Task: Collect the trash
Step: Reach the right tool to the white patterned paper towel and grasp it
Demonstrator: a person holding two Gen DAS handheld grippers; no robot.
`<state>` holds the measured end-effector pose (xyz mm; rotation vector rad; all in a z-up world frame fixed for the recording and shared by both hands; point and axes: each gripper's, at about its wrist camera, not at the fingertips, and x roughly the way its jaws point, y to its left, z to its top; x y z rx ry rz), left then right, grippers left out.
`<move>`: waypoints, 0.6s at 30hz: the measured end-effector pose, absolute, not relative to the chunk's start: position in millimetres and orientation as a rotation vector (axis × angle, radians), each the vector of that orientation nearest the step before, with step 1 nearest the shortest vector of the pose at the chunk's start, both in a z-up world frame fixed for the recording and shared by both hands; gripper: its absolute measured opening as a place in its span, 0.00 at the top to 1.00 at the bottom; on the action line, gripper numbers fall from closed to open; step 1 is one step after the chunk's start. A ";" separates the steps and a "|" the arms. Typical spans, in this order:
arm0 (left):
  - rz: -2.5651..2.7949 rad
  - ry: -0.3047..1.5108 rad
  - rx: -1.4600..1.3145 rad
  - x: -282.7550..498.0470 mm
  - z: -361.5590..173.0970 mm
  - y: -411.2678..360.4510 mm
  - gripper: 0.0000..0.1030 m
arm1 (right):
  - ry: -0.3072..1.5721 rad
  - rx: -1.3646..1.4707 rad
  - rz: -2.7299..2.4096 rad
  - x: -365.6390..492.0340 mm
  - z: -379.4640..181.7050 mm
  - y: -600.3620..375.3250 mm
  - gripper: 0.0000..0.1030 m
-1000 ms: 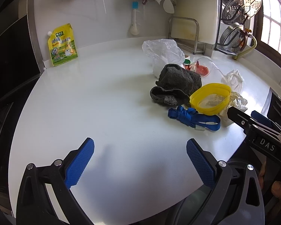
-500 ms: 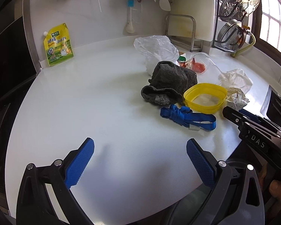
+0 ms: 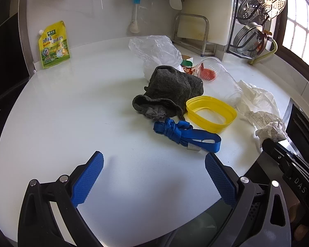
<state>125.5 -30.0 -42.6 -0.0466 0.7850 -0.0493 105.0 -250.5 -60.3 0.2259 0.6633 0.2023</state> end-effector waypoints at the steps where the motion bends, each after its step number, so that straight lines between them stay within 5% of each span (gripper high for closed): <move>1: -0.052 0.786 -0.052 126.9 -43.4 -32.0 0.06 | 0.662 0.227 0.198 102.2 -60.5 -253.4 0.81; 18: -0.035 0.816 -0.073 155.7 -50.5 -66.0 0.06 | 0.621 0.317 0.194 82.9 -60.4 -287.4 0.81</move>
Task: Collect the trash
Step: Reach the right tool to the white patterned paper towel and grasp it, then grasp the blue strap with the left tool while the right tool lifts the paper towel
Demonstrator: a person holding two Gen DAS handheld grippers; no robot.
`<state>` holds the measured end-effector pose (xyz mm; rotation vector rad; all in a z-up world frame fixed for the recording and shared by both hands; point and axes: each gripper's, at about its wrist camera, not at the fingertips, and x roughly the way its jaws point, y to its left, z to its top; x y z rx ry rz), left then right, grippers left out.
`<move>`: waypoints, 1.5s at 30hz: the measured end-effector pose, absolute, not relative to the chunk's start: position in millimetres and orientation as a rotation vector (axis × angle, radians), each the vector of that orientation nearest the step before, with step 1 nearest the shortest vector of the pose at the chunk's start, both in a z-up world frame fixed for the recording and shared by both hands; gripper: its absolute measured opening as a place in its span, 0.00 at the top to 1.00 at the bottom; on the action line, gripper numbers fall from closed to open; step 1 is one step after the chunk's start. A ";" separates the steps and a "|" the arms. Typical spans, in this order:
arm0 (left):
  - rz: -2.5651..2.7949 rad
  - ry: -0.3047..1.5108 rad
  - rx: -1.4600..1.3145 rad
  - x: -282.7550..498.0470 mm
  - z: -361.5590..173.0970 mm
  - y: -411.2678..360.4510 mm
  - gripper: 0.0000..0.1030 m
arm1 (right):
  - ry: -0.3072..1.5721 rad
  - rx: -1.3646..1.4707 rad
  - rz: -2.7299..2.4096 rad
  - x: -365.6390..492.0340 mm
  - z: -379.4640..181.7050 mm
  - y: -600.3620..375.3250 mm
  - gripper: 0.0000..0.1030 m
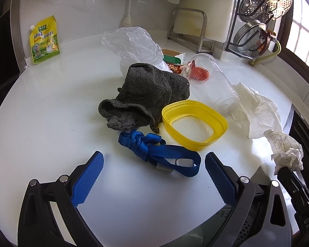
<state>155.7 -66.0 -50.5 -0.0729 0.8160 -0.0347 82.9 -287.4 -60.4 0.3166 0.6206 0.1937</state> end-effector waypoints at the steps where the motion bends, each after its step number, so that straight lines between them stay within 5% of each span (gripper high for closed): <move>1: -0.026 0.824 -0.065 157.1 -51.8 -67.2 0.06 | 0.620 0.319 0.196 82.5 -60.6 -287.9 0.81; 8: 0.013 0.820 -0.051 159.5 -52.6 -67.7 0.08 | 0.623 0.330 0.202 82.2 -63.1 -288.3 0.81; 13: 0.014 0.797 -0.040 151.2 -50.3 -62.2 0.30 | 0.623 0.325 0.195 81.6 -62.8 -287.4 0.81; 17: -0.012 0.788 -0.047 147.6 -47.4 -56.0 0.63 | 0.623 0.323 0.192 79.3 -62.7 -285.7 0.81; 45: -0.164 0.742 -0.008 43.4 -24.8 -39.4 0.63 | 0.661 0.296 0.176 -13.6 -51.2 -257.3 0.81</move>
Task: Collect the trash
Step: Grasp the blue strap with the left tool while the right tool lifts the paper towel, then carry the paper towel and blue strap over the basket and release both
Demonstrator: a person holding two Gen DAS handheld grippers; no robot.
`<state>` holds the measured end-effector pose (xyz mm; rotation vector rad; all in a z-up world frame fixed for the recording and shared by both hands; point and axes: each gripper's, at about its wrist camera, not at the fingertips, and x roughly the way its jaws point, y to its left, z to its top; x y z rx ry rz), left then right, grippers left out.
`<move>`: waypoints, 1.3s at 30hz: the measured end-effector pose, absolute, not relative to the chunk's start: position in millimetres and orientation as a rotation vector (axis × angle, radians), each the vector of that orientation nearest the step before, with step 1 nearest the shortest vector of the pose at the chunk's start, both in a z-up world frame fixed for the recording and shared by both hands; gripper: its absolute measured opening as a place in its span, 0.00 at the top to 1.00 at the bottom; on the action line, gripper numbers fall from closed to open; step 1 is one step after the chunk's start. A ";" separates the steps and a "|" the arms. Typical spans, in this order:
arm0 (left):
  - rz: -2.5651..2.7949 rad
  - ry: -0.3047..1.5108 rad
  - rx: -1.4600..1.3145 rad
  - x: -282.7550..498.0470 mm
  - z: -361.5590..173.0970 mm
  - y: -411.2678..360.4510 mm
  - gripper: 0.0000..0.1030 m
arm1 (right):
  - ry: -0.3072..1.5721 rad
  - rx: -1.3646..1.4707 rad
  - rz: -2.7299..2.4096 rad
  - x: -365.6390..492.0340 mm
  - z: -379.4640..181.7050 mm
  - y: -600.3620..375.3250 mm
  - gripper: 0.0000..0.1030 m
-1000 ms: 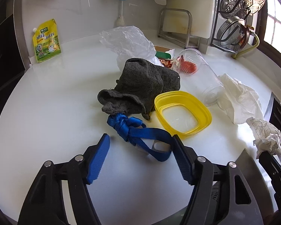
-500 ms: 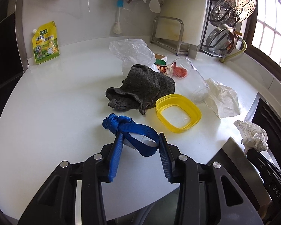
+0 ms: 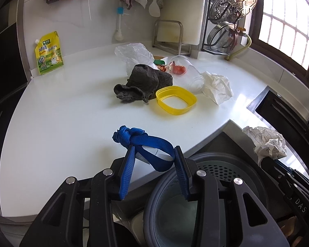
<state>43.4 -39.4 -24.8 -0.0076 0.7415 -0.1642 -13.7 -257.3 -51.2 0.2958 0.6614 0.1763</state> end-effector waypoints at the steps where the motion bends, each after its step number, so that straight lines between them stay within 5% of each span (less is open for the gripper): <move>1: -0.169 0.743 -0.006 38.9 -25.0 -39.9 0.63 | 0.662 0.297 0.178 -19.0 -51.5 -257.1 0.81; 39: -0.307 0.856 0.092 -34.1 -66.4 -64.1 0.63 | 0.828 0.253 0.148 -102.3 -97.7 -251.1 0.81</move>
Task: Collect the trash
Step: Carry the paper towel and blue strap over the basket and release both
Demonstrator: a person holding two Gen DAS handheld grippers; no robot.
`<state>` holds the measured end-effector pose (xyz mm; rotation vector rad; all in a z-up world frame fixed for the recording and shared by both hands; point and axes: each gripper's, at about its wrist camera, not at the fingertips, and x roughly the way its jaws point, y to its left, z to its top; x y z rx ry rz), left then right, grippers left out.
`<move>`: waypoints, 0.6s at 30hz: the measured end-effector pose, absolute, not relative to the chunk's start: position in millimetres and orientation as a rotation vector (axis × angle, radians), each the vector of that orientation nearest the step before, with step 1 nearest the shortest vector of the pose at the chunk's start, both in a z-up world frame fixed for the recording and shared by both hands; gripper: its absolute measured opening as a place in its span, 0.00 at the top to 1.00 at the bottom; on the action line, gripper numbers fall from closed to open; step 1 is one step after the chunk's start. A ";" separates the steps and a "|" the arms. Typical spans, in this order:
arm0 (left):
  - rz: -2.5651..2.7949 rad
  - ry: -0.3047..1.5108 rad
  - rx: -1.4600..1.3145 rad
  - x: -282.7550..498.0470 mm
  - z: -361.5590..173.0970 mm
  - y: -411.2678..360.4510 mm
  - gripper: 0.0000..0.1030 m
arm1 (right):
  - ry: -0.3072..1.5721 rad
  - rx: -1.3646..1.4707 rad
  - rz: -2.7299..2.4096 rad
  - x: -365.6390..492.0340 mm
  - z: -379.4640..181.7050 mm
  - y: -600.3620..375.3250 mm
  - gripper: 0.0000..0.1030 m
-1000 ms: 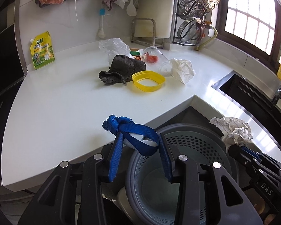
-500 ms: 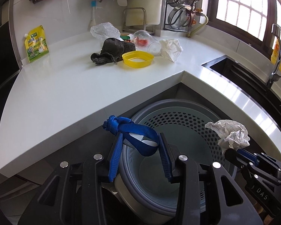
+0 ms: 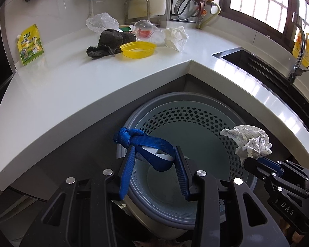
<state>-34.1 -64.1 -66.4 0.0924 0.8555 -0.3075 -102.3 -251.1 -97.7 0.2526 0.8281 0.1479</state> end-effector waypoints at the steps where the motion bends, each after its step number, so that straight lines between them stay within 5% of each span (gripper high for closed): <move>1: -0.309 0.857 0.093 -34.3 -66.8 -64.7 0.63 | 0.831 0.251 0.147 -102.2 -98.3 -251.0 0.81; 18: -0.329 0.901 0.091 -31.2 -76.2 -68.0 0.63 | 0.854 0.250 0.138 -99.1 -104.4 -253.5 0.80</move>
